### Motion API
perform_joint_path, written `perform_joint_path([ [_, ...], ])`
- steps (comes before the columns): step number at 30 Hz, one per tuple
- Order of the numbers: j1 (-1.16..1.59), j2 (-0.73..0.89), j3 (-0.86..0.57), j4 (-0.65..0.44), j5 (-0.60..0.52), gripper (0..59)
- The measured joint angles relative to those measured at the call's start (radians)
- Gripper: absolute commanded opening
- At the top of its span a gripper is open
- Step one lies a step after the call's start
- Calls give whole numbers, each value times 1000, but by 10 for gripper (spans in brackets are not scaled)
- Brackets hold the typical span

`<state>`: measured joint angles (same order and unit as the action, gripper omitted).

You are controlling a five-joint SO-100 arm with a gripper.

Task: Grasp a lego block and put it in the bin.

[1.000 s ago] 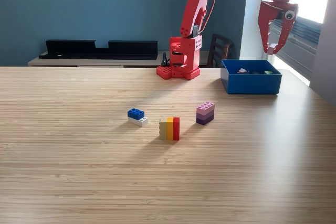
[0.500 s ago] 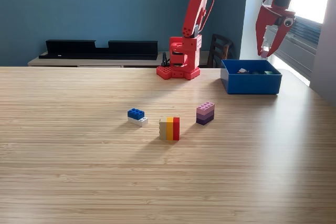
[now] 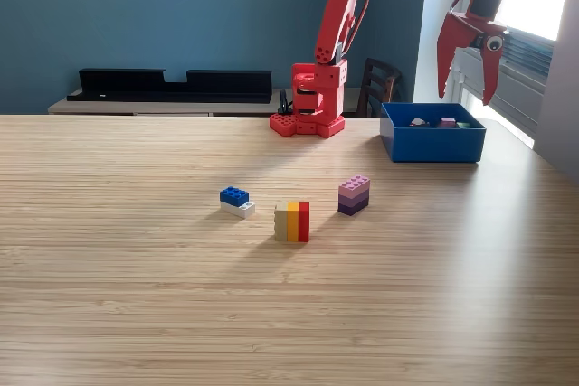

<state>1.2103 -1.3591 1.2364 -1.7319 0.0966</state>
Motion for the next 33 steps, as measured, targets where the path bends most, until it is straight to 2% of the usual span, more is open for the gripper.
perform_joint_path([
  [4, -75, 0, 0, 0, -15, 138],
  [8, -213, 0, -2, 0, -48, 116],
  [12, -453, 0, -2, 0, -86, 123],
  [19, -787, 0, -2, 0, -89, 135],
  [33, -1098, 0, 44, 0, 0, 181],
])
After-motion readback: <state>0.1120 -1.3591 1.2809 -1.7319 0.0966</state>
